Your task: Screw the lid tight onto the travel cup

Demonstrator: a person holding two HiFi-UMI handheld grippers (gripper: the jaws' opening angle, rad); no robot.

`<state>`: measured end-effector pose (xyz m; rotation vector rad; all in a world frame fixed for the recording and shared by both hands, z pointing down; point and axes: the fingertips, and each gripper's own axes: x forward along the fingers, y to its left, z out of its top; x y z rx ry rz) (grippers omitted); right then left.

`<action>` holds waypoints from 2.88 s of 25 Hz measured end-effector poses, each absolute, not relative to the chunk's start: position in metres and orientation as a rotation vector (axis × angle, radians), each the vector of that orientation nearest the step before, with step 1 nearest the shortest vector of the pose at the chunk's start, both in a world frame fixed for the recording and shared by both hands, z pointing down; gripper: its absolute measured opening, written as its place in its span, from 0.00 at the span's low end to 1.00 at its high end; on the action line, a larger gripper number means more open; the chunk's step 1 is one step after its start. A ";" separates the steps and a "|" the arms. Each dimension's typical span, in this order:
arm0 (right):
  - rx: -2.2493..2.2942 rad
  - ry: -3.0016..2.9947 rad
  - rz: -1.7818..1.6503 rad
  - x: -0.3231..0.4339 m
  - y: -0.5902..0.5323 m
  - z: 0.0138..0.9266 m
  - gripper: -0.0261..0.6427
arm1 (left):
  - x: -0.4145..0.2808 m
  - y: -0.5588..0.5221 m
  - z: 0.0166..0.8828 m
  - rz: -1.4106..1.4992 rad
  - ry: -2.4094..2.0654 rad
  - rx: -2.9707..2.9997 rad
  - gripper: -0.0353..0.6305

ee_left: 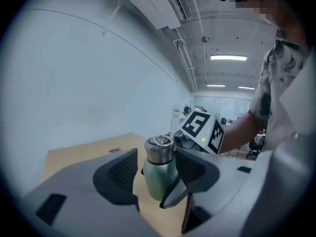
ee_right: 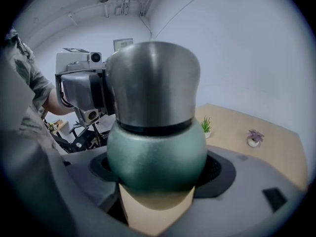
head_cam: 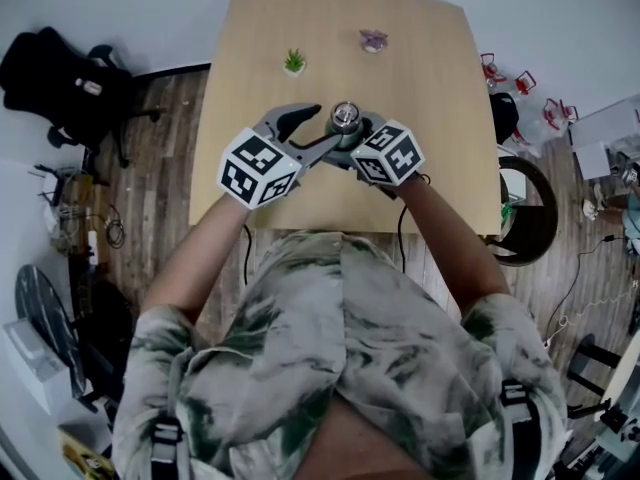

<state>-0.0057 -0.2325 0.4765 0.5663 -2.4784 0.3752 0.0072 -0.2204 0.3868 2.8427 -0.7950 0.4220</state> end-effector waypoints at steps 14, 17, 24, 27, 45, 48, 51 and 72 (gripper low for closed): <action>0.585 -2.502 0.410 -0.015 -0.233 0.474 0.65 | 0.022 -0.229 0.383 0.414 -0.932 2.841 0.41; 0.585 -2.503 0.417 -0.015 -0.232 0.475 0.65 | 0.024 -0.231 0.384 0.415 -0.955 2.837 0.41; 0.583 -2.488 0.404 -0.016 -0.232 0.479 0.65 | 0.022 -0.232 0.389 0.395 -0.941 2.829 0.41; 0.565 -2.494 0.394 -0.016 -0.229 0.479 0.65 | 0.022 -0.229 0.389 0.385 -0.894 2.845 0.41; 0.449 -2.532 0.311 -0.016 -0.210 0.478 0.65 | 0.023 -0.210 0.387 0.425 -0.528 2.954 0.41; 0.491 -2.527 0.338 -0.013 -0.213 0.478 0.65 | 0.024 -0.212 0.387 0.407 -0.636 2.917 0.41; 0.515 -2.520 0.345 -0.013 -0.215 0.478 0.65 | 0.026 -0.212 0.387 0.373 -0.720 2.876 0.42; 0.437 -2.546 0.315 -0.018 -0.197 0.478 0.65 | 0.028 -0.201 0.390 0.362 -0.677 2.905 0.42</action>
